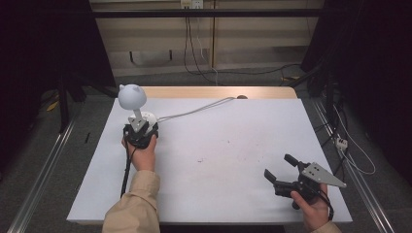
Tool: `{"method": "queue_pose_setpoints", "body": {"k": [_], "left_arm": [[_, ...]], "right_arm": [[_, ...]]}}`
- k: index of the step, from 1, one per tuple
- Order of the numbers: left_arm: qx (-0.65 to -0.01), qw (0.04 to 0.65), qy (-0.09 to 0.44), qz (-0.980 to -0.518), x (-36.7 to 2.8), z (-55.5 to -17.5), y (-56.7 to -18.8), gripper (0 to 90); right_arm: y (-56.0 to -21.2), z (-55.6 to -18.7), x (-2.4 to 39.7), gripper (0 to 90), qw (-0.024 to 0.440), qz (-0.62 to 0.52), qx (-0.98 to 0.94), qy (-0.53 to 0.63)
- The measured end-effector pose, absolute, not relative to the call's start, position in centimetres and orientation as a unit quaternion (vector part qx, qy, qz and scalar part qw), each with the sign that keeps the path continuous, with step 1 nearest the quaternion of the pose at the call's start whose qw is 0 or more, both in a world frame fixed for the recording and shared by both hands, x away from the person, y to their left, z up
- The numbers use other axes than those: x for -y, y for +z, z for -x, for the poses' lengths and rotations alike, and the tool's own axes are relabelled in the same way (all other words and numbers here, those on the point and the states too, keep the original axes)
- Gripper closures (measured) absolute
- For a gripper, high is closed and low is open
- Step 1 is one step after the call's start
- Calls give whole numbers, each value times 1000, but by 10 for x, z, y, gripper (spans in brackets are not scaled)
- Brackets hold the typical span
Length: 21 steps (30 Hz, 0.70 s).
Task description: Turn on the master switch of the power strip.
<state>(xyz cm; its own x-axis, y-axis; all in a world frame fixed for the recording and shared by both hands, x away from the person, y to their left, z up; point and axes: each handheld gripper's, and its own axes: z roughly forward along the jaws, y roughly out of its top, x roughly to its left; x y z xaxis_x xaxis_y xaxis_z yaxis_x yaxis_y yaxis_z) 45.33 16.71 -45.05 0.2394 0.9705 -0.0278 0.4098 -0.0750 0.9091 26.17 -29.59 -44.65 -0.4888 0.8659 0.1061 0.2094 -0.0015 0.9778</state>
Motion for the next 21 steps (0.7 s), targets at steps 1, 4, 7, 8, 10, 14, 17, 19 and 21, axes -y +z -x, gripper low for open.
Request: {"method": "queue_pose_setpoints", "body": {"k": [1, 4, 7, 8, 10, 14, 17, 19, 21], "left_arm": [[-525, 433, 324, -658, -167, -453, -450, 645], [-524, 432, 326, -657, -167, -455, -450, 694], [-532, 425, 329, -654, -167, -458, -450, 739], [-533, 425, 330, -653, -167, -459, -450, 750], [-534, 423, 332, -653, -167, -459, -450, 767], [-537, 418, 337, -651, -165, -463, -449, 789], [-539, 415, 337, -651, -164, -464, -450, 805], [-543, 414, 338, -648, -163, -465, -451, 821], [-543, 410, 339, -649, -164, -466, -452, 837]], "right_arm": [[-446, -262, 296, 50, 287, -417, -645, 572], [-446, -262, 296, 50, 287, -417, -645, 573], [-446, -262, 296, 50, 287, -417, -646, 572], [-446, -262, 296, 50, 287, -417, -645, 573], [-446, -262, 296, 50, 287, -419, -644, 572], [-446, -262, 297, 50, 286, -418, -644, 573], [-446, -262, 297, 50, 287, -418, -644, 573], [-446, -262, 297, 50, 286, -418, -644, 573], [-446, -262, 297, 50, 286, -417, -645, 573]]}}
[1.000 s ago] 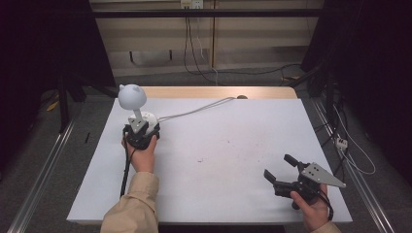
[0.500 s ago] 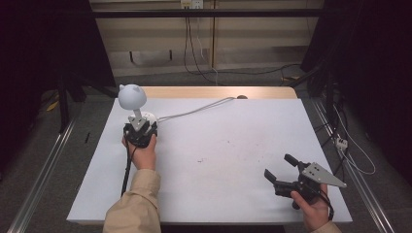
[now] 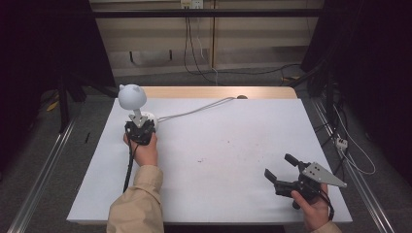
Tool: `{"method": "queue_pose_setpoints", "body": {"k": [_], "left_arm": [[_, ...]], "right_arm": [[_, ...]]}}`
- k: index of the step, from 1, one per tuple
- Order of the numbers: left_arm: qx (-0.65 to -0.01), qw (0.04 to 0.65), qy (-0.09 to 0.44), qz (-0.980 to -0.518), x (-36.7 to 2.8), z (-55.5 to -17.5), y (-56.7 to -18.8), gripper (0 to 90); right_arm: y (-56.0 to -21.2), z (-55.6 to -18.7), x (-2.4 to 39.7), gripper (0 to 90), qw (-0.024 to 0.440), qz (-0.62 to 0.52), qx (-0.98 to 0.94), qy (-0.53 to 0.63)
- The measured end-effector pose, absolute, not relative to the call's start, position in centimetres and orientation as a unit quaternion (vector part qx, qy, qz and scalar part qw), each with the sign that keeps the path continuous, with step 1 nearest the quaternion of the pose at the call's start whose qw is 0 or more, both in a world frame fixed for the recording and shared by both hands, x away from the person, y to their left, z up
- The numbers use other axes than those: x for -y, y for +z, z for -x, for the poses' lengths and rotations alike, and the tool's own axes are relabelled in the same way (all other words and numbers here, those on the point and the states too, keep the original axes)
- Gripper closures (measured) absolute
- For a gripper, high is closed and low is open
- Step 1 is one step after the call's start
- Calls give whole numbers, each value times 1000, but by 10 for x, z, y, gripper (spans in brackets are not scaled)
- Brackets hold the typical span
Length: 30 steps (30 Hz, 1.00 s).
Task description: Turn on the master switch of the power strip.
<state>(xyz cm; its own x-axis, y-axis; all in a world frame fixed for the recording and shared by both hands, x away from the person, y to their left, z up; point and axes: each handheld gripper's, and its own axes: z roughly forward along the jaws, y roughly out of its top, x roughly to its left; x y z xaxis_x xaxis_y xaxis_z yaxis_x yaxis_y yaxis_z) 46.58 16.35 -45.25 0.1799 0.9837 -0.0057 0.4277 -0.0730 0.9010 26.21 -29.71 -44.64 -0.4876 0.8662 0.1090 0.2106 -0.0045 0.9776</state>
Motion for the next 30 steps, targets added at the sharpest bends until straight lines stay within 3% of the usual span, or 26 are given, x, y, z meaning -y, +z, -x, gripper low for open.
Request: {"method": "queue_pose_setpoints", "body": {"k": [9, 30], "left_arm": [[-548, 404, 340, -649, -165, -469, -457, 900], [-545, 393, 355, -650, -164, -474, -461, 900]], "right_arm": [[-446, -262, 297, 53, 285, -419, -642, 576], [-446, -262, 296, 53, 283, -414, -645, 577]]}}
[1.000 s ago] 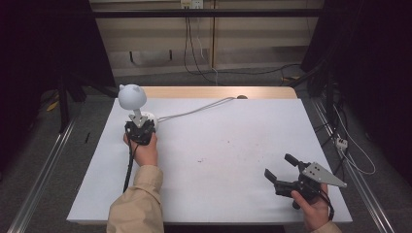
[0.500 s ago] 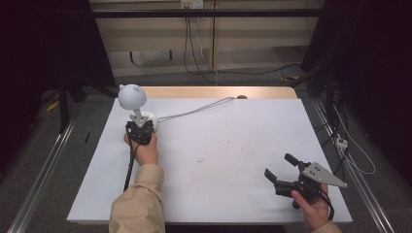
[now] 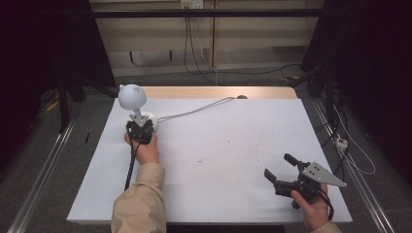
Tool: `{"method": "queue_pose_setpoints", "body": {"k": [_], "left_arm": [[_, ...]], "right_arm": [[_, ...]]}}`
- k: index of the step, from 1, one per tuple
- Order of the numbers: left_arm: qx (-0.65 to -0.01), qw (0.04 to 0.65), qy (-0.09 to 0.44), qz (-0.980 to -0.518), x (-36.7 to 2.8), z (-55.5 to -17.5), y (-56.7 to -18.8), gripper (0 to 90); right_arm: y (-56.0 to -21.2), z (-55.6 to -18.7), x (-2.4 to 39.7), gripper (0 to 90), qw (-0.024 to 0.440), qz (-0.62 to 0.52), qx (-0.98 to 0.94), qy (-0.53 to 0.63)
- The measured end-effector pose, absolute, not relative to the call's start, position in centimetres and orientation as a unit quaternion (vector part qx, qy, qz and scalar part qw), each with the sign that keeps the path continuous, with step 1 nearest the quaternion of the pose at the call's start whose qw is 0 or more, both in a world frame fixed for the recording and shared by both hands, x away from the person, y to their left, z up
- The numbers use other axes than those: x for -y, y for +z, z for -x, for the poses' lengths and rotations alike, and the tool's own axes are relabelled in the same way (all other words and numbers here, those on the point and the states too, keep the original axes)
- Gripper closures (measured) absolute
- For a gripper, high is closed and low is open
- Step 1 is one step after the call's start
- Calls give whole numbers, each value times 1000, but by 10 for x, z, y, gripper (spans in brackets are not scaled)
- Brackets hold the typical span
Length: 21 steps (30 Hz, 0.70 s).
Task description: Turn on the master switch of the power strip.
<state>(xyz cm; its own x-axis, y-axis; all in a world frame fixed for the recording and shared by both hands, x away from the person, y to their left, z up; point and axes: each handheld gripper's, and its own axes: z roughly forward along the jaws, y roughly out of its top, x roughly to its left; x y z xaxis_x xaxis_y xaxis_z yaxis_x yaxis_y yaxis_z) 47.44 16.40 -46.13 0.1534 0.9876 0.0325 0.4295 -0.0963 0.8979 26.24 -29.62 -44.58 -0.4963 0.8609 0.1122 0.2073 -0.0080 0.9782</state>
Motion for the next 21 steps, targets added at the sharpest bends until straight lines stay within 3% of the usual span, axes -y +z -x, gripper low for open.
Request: {"method": "queue_pose_setpoints", "body": {"k": [21], "left_arm": [[-543, 372, 359, -662, -160, -484, -460, 900]], "right_arm": [[-447, -263, 296, 52, 279, -416, -644, 578]]}}
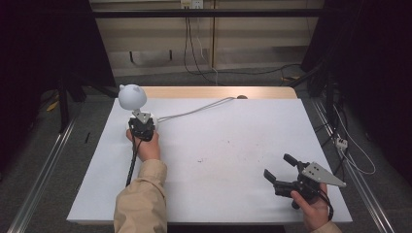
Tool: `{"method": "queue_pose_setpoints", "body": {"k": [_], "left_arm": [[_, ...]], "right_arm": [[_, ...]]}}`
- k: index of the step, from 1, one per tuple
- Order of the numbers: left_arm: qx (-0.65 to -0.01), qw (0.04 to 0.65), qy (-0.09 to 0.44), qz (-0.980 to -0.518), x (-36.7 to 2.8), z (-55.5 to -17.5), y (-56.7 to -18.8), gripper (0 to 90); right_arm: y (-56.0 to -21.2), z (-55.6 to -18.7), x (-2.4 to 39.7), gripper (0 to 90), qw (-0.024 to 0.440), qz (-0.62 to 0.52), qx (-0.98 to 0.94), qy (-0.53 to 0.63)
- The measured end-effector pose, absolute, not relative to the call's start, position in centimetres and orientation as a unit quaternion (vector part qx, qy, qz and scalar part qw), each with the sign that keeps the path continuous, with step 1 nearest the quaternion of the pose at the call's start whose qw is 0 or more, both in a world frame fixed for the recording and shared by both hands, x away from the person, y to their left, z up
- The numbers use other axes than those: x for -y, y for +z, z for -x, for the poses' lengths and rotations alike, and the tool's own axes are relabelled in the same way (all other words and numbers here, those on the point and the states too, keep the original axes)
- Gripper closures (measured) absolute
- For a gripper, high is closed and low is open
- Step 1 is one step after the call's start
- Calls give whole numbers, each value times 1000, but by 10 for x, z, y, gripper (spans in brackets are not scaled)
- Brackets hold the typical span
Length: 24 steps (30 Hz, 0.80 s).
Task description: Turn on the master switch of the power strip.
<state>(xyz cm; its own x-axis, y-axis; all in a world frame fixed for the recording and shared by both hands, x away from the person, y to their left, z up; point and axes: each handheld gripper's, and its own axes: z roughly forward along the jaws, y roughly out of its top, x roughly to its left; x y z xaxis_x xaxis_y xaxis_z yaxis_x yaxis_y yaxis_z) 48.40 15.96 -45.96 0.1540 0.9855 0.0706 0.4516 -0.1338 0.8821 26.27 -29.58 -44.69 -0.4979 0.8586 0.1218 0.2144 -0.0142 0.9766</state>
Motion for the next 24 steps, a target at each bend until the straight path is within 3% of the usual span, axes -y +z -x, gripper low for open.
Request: {"method": "queue_pose_setpoints", "body": {"k": [24], "left_arm": [[-532, 357, 367, -674, -157, -484, -461, 900]], "right_arm": [[-447, -262, 296, 51, 278, -414, -646, 578]]}}
